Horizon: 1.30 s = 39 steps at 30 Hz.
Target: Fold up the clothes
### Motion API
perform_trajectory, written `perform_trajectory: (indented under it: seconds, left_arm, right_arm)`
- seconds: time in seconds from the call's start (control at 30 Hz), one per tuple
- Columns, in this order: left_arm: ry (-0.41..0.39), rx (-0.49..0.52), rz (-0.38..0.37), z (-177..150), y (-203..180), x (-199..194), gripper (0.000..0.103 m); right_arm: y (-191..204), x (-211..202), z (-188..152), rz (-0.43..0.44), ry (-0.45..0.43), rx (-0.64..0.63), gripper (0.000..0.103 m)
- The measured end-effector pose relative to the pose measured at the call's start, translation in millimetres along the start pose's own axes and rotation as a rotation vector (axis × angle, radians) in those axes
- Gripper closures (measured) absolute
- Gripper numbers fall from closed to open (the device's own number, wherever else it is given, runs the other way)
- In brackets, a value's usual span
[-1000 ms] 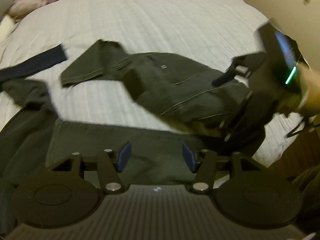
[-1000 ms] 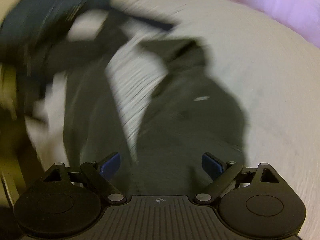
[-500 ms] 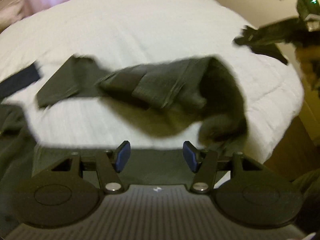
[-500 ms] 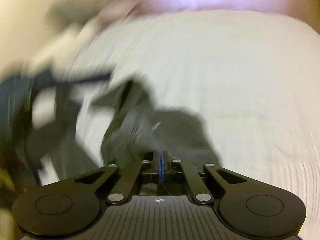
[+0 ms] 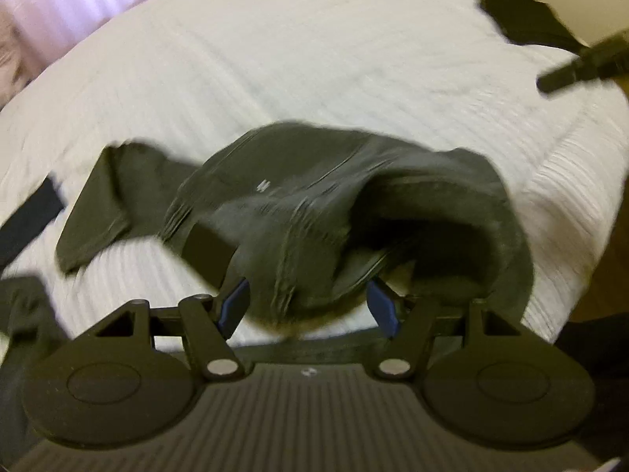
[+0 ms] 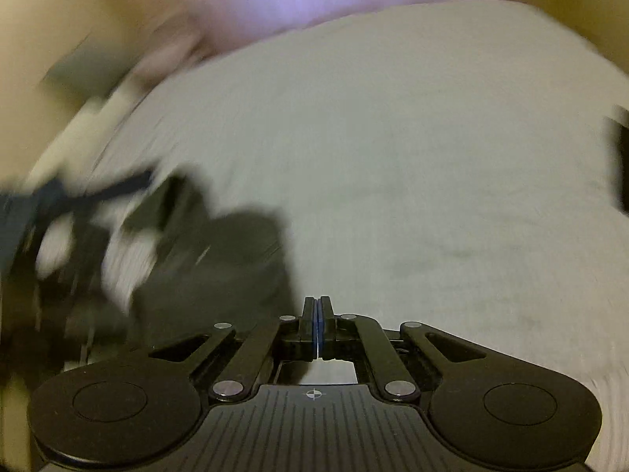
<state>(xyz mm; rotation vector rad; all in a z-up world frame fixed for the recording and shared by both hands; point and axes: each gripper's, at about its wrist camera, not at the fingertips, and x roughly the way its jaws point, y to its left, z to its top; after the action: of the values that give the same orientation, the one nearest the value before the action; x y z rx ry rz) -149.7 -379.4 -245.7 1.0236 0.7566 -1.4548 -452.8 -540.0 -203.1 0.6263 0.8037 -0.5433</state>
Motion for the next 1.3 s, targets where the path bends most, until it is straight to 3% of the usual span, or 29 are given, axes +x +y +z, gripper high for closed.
perform_trajectory:
  seconds: [0.03, 0.07, 0.1, 0.13, 0.23, 0.4, 0.43, 0.47, 0.5, 0.53, 0.67, 0.8, 0.9, 0.97, 1.03, 1.07, 1.1, 1.23, 1.3]
  left_arm:
    - [0.009, -0.027, 0.012, -4, 3, -1, 0.041]
    - [0.019, -0.055, 0.024, -9, 5, -3, 0.041]
    - [0.027, -0.078, 0.032, -14, 9, -4, 0.041]
    - [0.034, -0.101, 0.039, -19, 12, -6, 0.041]
    - [0.051, -0.126, 0.051, -32, 17, -11, 0.041]
    - [0.058, -0.123, 0.063, -46, 21, -19, 0.041]
    - [0.055, -0.116, 0.062, -47, 23, -20, 0.041]
    - [0.051, -0.109, 0.061, -48, 24, -21, 0.041]
    - [0.04, -0.096, 0.064, -46, 27, -22, 0.041]
    - [0.029, -0.081, 0.068, -43, 29, -24, 0.041]
    - [-0.069, -0.041, 0.066, -16, 23, -35, 0.041]
    - [-0.165, -0.024, 0.018, 27, 3, -41, 0.041]
    - [-0.221, -0.011, -0.034, 62, -17, -39, 0.041]
    - [-0.22, 0.017, -0.068, 78, -36, -30, 0.041]
    - [-0.208, 0.055, -0.098, 92, -55, -19, 0.041]
    - [-0.196, 0.076, -0.115, 95, -65, -12, 0.041]
    - [-0.184, 0.098, -0.133, 99, -74, -5, 0.041]
    - [-0.104, 0.164, -0.199, 105, -108, 33, 0.041]
    - [-0.071, 0.207, -0.234, 108, -124, 50, 0.041]
  right_arm:
    - [11, 8, -3, 0.026, 0.023, -0.066, 0.093]
    - [24, 16, -6, 0.053, 0.041, -0.119, 0.064]
    - [37, 24, -8, 0.08, 0.053, -0.174, 0.028]
    - [52, 27, -8, 0.11, 0.046, -0.233, 0.023]
    - [98, 44, -12, 0.139, 0.049, -0.427, 0.023]
    - [156, 112, -32, -0.035, 0.13, -0.766, 0.024]
    - [161, 126, -36, -0.064, 0.146, -0.81, 0.03]
    - [160, 135, -38, -0.077, 0.15, -0.812, 0.072]
    - [157, 143, -38, -0.084, 0.154, -0.797, 0.083]
    - [147, 139, -33, -0.058, 0.156, -0.704, 0.087]
    - [54, 79, -4, 0.091, 0.082, -0.091, 0.091]
    - [-69, -12, -28, 0.176, -0.019, 0.436, 0.091]
    - [-154, -62, -70, 0.135, -0.069, 0.682, 0.09]
    - [-209, -76, -108, 0.058, -0.069, 0.854, 0.088]
    - [-240, -89, -135, -0.102, -0.046, 0.908, 0.067]
    - [-247, -97, -141, -0.167, -0.048, 0.86, 0.052]
    - [-252, -106, -147, -0.222, -0.051, 0.816, 0.043]
    - [-256, -126, -163, -0.222, -0.069, 0.765, 0.041]
    - [-245, -116, -165, -0.214, -0.075, 0.744, 0.037]
